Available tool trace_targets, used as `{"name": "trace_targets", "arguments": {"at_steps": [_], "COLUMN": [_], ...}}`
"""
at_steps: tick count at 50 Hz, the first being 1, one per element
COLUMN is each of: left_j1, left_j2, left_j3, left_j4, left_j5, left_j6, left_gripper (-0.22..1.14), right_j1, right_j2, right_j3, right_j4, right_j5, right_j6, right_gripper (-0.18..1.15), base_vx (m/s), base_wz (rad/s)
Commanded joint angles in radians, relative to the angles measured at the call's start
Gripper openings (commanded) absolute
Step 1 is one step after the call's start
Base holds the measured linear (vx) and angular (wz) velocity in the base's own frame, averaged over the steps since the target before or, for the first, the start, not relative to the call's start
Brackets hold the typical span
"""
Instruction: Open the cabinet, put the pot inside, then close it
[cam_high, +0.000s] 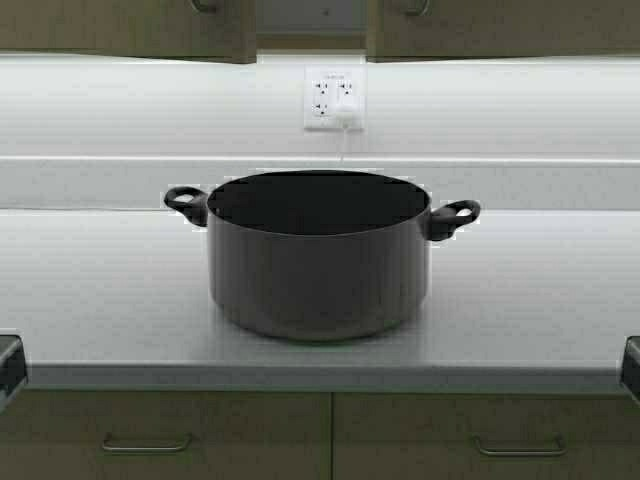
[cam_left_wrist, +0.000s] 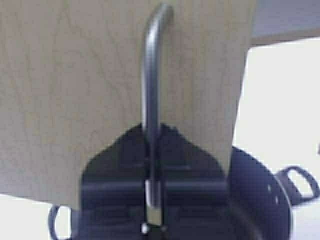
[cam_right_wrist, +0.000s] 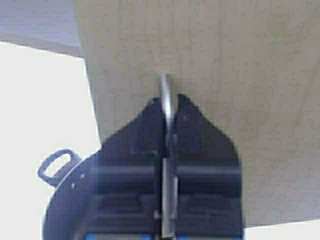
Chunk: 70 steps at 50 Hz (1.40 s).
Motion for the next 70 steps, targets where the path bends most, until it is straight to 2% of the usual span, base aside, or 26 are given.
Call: {"name": "trace_targets", "arguments": {"at_steps": [1,15,24,32,57,60,64,67,70], "left_j1": [0.057,0.207,0.261,0.272,0.275,0.276,0.284,0.284,0.291], "left_j2": [-0.15,-0.354,-0.393,-0.357,-0.318,-0.318,-0.322,-0.33,-0.344], "left_j3": [0.025,0.034,0.04,0.026,0.025,0.029,0.032,0.038,0.041], "left_j4": [0.008,0.012,0.012,0.012,0.012,0.012,0.012,0.012,0.012], "left_j5": [0.127,0.385,0.423,0.425,0.419,0.417,0.425,0.442,0.468], "left_j6": [0.017,0.077,0.077,0.078,0.072,0.072,0.071,0.069,0.066], "left_gripper": [0.02,0.02,0.02,0.02,0.03,0.04,0.11,0.27,0.51], "right_j1": [0.006,-0.124,-0.245,-0.288,-0.396,-0.399,-0.408,-0.43,-0.463], "right_j2": [-0.063,-0.196,-0.281,-0.295,-0.304,-0.304,-0.313,-0.331,-0.356], "right_j3": [0.057,0.118,0.121,0.117,0.12,0.118,0.117,0.117,0.121], "right_j4": [0.0,-0.037,-0.091,-0.161,-0.172,-0.172,-0.172,-0.172,-0.173], "right_j5": [0.064,0.229,0.387,0.457,0.525,0.526,0.563,0.604,0.637], "right_j6": [0.003,0.014,0.051,0.08,0.08,0.081,0.083,0.083,0.083], "right_gripper": [0.07,0.07,0.07,0.07,0.09,0.17,0.44,0.71,0.96], "base_vx": [-0.01,-0.02,-0.06,-0.07,-0.07,-0.03,-0.01,0.0,0.0], "base_wz": [-0.01,0.0,0.02,0.04,0.02,0.01,0.01,0.0,0.01]}}
